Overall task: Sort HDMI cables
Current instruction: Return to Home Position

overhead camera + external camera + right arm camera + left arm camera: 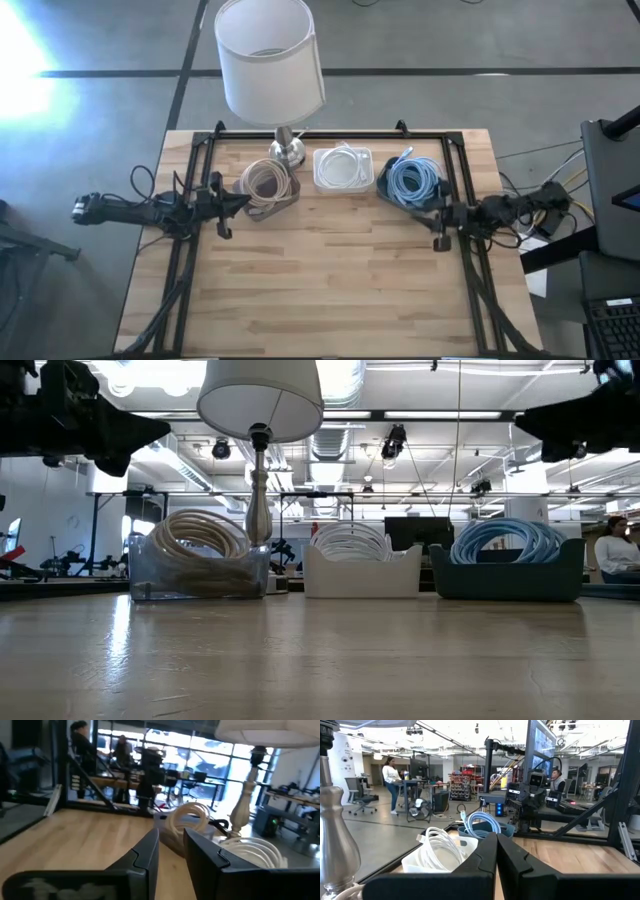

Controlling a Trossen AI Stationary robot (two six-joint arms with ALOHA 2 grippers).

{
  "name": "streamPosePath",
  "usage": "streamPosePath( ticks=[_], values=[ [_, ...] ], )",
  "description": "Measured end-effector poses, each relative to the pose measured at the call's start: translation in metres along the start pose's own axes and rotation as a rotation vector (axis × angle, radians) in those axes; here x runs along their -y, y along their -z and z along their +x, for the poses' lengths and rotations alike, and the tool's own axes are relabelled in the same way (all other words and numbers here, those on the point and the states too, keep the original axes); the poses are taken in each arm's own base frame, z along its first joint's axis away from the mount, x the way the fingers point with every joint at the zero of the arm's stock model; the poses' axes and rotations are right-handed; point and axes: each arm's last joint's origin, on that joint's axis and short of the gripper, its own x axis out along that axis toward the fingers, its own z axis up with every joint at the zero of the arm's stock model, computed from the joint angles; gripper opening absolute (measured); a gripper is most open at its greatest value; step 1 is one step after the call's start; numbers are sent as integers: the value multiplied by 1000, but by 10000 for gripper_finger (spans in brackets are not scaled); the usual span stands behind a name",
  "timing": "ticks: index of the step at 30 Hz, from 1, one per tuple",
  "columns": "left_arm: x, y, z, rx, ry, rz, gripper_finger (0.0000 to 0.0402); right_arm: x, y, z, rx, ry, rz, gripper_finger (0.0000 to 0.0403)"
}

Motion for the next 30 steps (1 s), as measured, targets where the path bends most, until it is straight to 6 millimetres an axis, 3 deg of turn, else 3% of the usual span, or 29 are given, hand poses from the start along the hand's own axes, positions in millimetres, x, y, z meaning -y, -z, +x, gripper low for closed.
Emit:
streamPosePath(
  ticks=[17, 30],
  values=[
    [0, 0, 0, 0, 1, -2, 12, 13, 9, 4, -43, 134, -20, 69],
    [0, 0, 0, 0, 1, -1, 12, 7, 15, 6, -105, -17, 9, 84]
  ],
)
